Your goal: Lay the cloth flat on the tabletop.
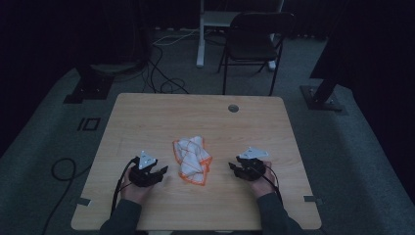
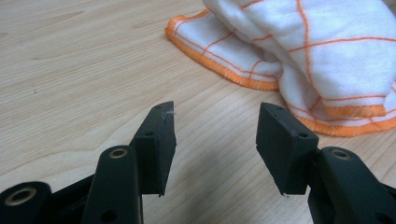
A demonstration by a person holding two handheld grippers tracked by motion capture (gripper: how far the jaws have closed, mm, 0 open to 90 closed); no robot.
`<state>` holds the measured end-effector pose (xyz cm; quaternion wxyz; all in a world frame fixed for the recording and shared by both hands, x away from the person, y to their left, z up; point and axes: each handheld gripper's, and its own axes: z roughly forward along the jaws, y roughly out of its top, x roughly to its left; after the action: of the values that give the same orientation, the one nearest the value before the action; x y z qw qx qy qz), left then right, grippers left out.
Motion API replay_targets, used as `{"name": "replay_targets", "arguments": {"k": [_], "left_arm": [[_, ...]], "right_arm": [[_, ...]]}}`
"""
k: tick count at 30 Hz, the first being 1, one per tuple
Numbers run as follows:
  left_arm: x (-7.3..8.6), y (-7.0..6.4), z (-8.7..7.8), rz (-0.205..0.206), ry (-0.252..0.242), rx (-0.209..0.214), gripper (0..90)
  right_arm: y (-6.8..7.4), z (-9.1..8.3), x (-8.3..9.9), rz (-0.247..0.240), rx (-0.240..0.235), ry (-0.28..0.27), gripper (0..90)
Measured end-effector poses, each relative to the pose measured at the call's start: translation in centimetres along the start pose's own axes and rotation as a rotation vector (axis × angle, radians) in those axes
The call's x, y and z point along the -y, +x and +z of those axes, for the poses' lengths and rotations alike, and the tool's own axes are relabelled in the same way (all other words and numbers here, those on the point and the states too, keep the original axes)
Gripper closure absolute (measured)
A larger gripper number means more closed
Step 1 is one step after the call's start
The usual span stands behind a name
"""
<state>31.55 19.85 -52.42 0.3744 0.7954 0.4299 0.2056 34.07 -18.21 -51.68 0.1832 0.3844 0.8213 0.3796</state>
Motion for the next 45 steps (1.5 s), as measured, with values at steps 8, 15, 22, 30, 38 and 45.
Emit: {"name": "replay_targets", "arguments": {"k": [8, 15, 22, 30, 38, 45], "left_arm": [[-0.5, -0.7, 0.2, 0.005, -0.013, 0.02, 48.0], [-0.8, -1.6, 0.7, 0.026, -0.008, 0.035, 48.0], [-0.9, -2.1, 1.0, 0.042, -0.001, 0.042, 48.1], [-1.4, -2.3, 1.1, 0.047, -0.011, 0.045, 48.1], [-1.8, -2.9, 1.4, 0.055, -0.019, 0.059, 48.1], [-2.0, -3.5, 1.8, 0.062, -0.017, 0.068, 48.1]], "right_arm": [[0.7, 0.1, -0.5, -0.014, -0.028, -0.022, 57.8], [1.3, 0.4, -0.8, -0.026, -0.05, -0.025, 59.5], [1.8, 0.6, -1.1, -0.035, -0.062, -0.034, 58.8], [2.5, 0.9, -1.4, -0.055, -0.079, -0.041, 57.2], [3.3, 1.2, -1.9, -0.074, -0.1, -0.05, 57.5], [4.2, 1.7, -2.4, -0.095, -0.117, -0.053, 57.6]]}}
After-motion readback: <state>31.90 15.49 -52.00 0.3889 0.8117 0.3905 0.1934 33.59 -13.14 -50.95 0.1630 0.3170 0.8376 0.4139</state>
